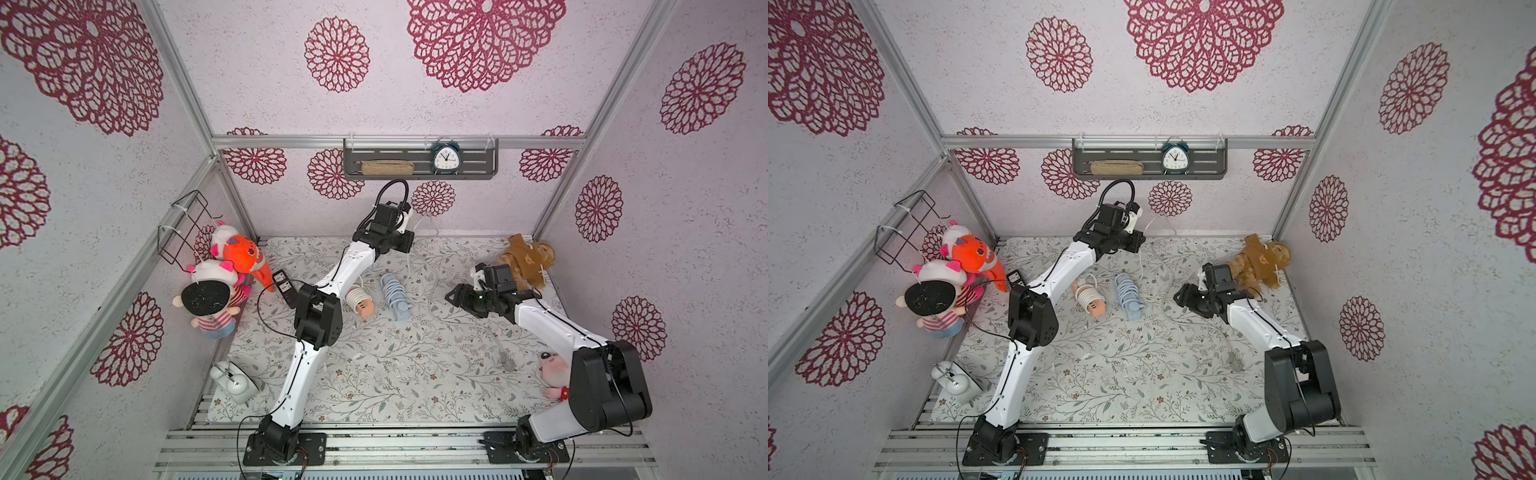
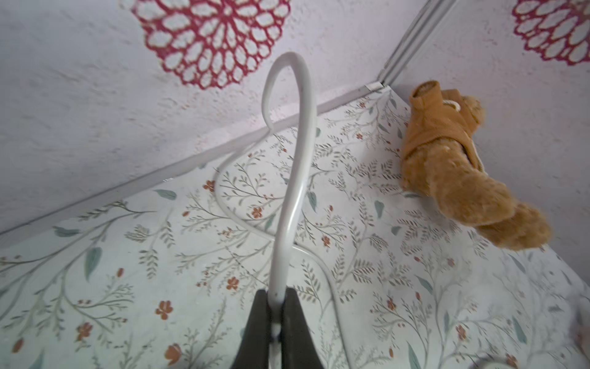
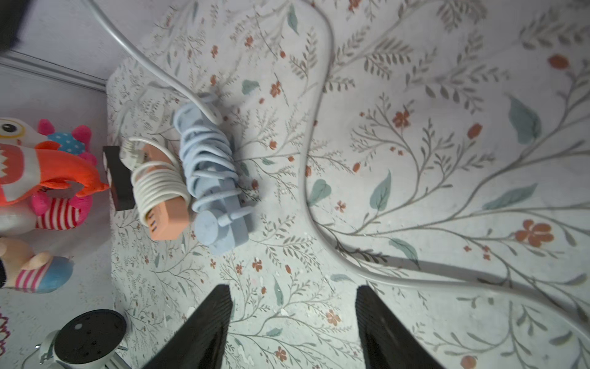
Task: Unwrap the cord wrapped around the power strip
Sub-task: Pick up the power cord at the center of the board.
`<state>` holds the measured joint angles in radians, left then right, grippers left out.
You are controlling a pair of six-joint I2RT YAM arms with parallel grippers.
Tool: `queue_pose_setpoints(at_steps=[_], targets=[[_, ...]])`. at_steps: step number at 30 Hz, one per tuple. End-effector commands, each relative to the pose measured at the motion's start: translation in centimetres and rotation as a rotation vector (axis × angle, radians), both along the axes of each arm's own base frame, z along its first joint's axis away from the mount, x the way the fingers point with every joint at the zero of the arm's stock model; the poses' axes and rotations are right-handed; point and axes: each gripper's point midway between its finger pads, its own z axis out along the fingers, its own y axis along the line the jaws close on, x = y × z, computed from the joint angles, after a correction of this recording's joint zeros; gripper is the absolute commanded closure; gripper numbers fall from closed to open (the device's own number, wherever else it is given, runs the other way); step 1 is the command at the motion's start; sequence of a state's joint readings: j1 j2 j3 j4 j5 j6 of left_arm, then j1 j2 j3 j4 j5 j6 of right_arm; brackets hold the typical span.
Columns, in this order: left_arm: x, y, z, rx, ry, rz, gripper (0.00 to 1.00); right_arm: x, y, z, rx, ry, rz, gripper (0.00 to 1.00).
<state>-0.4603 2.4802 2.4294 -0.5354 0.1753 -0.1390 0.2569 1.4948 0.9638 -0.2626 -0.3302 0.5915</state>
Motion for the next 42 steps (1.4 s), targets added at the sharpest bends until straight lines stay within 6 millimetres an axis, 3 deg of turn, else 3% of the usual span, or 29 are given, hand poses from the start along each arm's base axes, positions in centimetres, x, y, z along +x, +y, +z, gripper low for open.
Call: queue_pose_setpoints(at_steps=[1, 7, 11, 16, 21, 28, 32, 35, 40, 42], targets=[[3.0, 4.0, 1.7, 0.14, -0.141, 0.117, 1.0, 0.5, -1.5, 0.6, -0.1, -0.039, -0.022, 0.37], [4.1, 8.8, 1.7, 0.358, -0.189, 0.19, 1.0, -1.4, -5.7, -0.8, -0.359, 0.051, -0.056, 0.4], [4.4, 12.5, 0.7, 0.494, -0.17, 0.237, 1.0, -2.8, -7.3, -2.2, -0.482, 0.16, -0.004, 0.4], [4.9, 16.5, 0.0, 0.639, -0.182, 0.293, 1.0, -5.0, -9.0, -2.3, -0.597, 0.258, 0.044, 0.42], [5.9, 18.5, -0.7, 0.652, -0.179, 0.317, 1.0, -7.1, -11.1, -3.5, -0.646, 0.394, 0.053, 0.42], [6.8, 20.8, -3.7, 0.664, -0.133, 0.32, 1.0, -9.1, -13.1, -5.0, -0.634, 0.535, 0.015, 0.43], [7.0, 21.2, -4.8, 0.646, -0.119, 0.311, 0.86, -9.5, -13.6, -6.6, -0.621, 0.577, 0.006, 0.43], [6.8, 21.1, -5.2, 0.635, -0.109, 0.297, 0.66, -9.6, -13.7, -7.9, -0.618, 0.6, 0.016, 0.46], [6.3, 20.9, -5.0, 0.611, -0.103, 0.293, 0.5, -9.0, -13.4, -9.1, -0.606, 0.591, 0.021, 0.57], [5.8, 20.7, -4.6, 0.588, -0.103, 0.285, 0.35, -8.6, -13.2, -9.6, -0.598, 0.576, 0.029, 0.64]])
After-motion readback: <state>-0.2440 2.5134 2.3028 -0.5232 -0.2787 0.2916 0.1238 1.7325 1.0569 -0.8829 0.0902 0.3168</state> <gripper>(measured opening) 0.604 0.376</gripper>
